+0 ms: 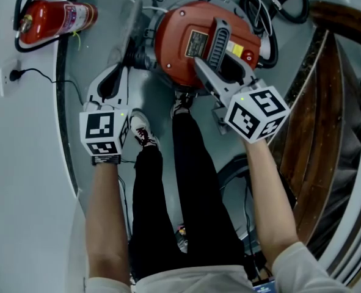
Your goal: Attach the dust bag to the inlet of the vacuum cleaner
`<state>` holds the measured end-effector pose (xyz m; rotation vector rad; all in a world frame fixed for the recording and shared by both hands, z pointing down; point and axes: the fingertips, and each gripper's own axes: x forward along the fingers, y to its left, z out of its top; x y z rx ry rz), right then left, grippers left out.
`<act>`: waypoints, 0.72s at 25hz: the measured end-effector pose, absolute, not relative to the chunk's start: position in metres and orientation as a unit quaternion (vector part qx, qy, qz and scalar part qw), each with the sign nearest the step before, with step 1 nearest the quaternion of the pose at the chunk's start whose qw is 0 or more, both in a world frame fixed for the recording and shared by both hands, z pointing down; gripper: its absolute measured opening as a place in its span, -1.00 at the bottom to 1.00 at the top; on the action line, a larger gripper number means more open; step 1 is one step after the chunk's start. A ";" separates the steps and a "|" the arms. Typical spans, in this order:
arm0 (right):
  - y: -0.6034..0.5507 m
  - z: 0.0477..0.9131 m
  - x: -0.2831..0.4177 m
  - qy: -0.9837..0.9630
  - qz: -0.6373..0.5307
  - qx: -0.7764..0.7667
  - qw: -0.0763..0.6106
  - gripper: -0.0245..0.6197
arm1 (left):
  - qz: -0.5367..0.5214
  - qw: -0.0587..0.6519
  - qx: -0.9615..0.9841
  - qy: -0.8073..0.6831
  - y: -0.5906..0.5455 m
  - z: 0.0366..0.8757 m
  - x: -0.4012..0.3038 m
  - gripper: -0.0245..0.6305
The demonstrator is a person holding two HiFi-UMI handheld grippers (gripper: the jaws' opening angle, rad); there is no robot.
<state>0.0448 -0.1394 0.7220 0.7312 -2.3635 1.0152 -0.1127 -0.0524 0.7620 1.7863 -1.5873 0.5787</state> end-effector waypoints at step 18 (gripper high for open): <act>-0.139 0.722 0.044 -0.860 0.368 0.266 0.232 -0.25 | 0.242 0.317 0.705 -0.586 -0.052 0.762 -0.106 -0.86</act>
